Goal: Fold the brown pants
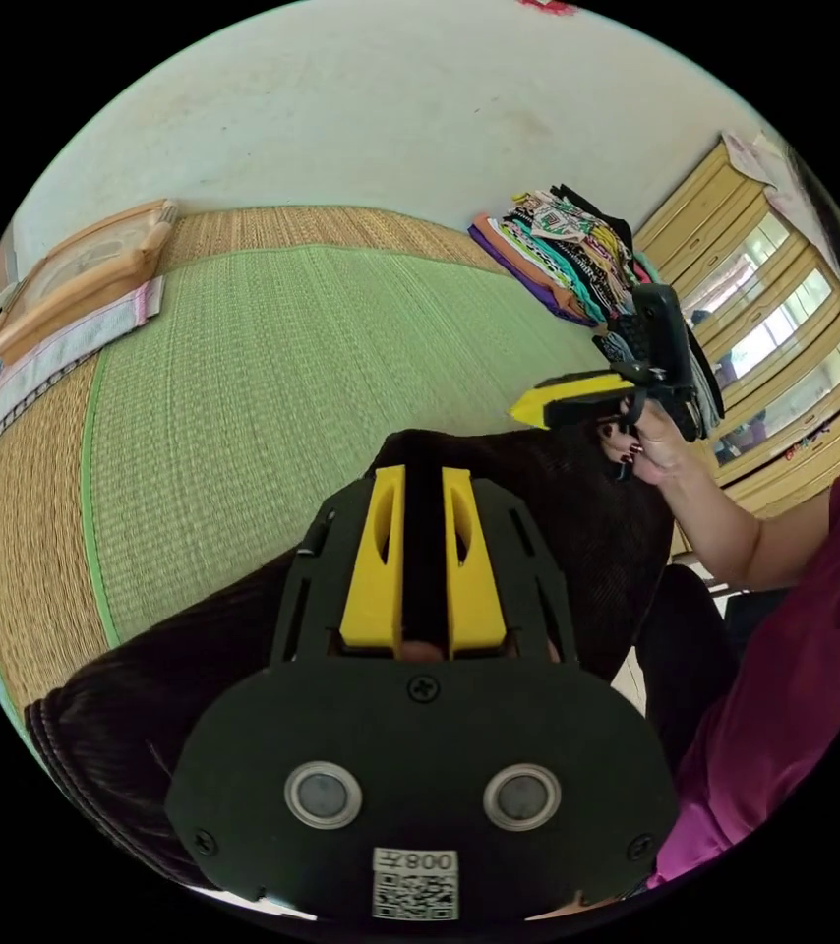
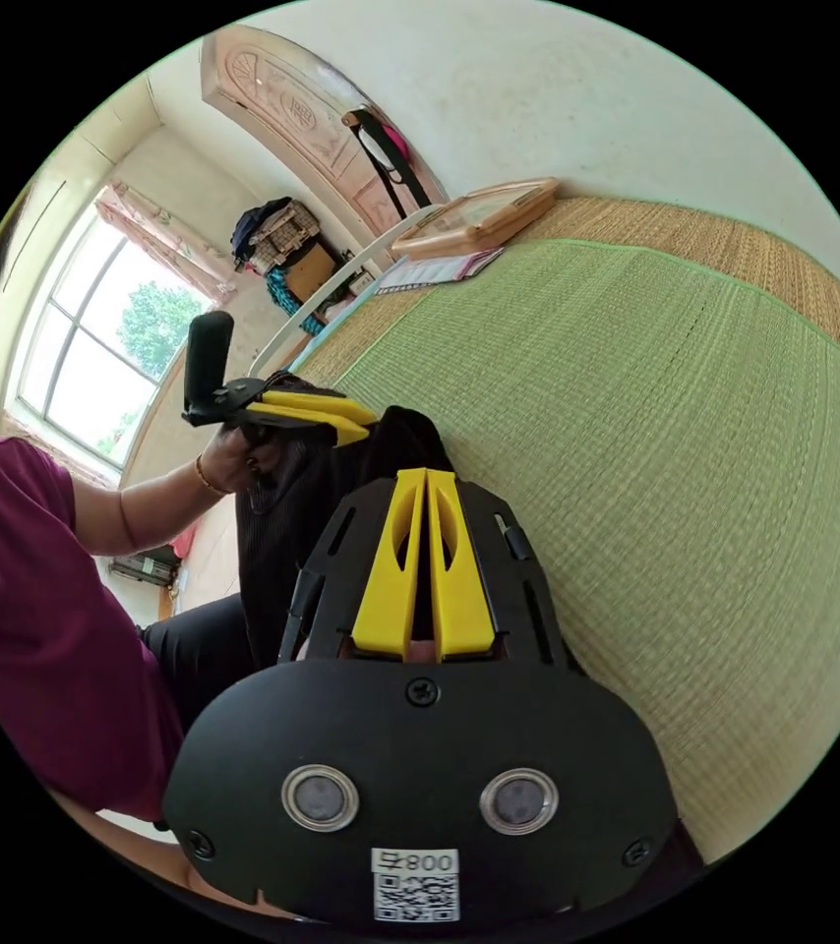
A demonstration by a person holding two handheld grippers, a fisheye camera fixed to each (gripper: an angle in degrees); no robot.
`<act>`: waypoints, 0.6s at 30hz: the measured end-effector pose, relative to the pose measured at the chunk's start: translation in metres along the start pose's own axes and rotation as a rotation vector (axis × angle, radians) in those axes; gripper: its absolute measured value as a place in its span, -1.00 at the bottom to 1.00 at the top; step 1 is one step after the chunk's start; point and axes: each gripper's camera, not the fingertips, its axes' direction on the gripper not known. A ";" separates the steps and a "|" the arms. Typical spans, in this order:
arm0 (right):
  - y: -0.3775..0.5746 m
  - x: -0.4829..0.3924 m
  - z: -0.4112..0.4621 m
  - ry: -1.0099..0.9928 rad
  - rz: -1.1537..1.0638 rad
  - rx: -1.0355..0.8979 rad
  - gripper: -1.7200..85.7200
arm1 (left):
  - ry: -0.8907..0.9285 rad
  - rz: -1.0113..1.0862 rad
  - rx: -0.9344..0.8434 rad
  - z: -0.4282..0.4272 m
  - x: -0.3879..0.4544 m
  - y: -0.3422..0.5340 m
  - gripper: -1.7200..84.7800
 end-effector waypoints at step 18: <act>0.084 0.015 -0.028 0.322 0.052 -0.064 -0.83 | 0.030 0.162 -0.121 0.099 0.043 -0.040 -0.83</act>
